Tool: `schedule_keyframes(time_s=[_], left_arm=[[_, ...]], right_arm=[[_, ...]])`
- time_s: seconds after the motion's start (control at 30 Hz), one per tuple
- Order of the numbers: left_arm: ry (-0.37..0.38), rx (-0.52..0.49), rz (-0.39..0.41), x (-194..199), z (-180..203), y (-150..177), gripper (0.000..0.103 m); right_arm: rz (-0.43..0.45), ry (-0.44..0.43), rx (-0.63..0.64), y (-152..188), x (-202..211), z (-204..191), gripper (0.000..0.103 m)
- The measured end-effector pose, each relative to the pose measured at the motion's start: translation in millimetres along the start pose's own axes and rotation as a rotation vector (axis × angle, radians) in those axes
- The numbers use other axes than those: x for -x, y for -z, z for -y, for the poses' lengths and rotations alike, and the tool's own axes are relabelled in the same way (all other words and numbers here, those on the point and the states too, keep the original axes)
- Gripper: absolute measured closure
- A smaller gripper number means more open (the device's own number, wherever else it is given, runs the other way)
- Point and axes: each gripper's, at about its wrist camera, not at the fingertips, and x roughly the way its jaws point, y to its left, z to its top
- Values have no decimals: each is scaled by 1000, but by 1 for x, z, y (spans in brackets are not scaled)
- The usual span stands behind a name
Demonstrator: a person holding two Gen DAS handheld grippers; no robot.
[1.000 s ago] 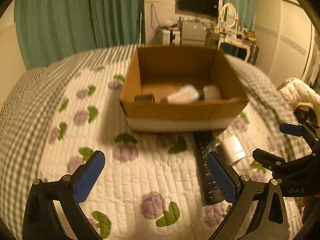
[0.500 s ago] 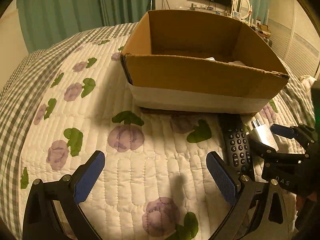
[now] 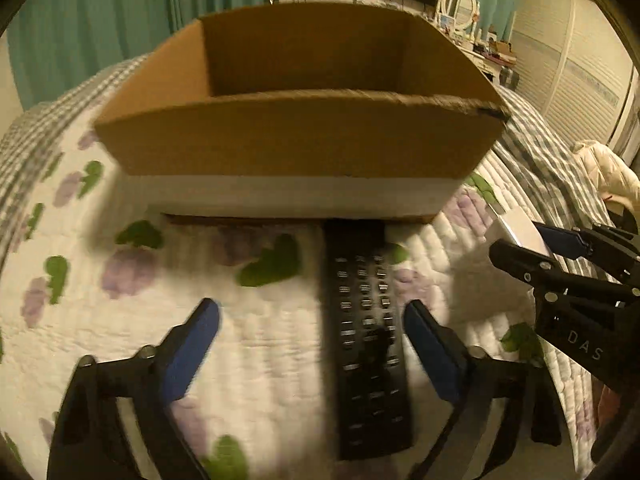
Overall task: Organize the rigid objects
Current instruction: 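Grasp the black remote with the left tool while the right tool grasps the white USB charger, then lower the remote and USB charger into the cardboard box with both tools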
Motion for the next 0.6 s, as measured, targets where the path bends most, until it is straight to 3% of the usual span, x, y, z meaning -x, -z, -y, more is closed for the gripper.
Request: schedule_keyframes(time_s=[0.07, 0.27, 0.3, 0.37, 0.4, 0.6], left_arm=[[14, 0, -3, -6, 7, 0, 14], [10, -29, -37, -25, 18, 4, 29], [2, -31, -34, -24, 18, 4, 39], [12, -38, -37, -22, 17, 3, 49], [12, -45, -35, -20, 17, 2, 61], [35, -70, -45, -6, 14, -8, 61]], right_arm=[[-2, -5, -11, 0, -1, 3, 63], [-7, -24, -24, -3, -10, 3, 63], [-8, -24, -22, -2, -11, 1, 63], [-8, -20, -11, 0, -11, -2, 63], [-7, -16, -5, 1, -11, -3, 63], [8, -5, 6, -5, 0, -7, 63]])
